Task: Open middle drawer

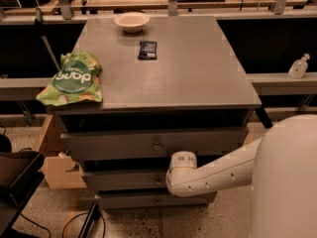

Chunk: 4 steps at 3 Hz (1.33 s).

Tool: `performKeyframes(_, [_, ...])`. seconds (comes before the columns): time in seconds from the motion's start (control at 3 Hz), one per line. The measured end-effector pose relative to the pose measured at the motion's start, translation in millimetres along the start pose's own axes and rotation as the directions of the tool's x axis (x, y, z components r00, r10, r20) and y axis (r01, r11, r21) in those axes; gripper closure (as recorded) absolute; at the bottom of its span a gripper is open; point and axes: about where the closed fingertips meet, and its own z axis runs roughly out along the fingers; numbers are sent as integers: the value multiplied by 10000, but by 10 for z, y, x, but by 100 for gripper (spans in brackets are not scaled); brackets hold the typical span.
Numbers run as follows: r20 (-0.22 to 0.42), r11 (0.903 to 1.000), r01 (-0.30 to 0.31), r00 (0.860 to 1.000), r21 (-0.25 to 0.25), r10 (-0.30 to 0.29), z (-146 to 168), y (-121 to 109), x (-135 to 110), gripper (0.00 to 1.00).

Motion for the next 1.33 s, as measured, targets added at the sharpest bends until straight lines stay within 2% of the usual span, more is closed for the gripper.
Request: performKeyframes(1.33, [1, 10000, 2, 10000, -2, -2, -12, -2, 0, 100])
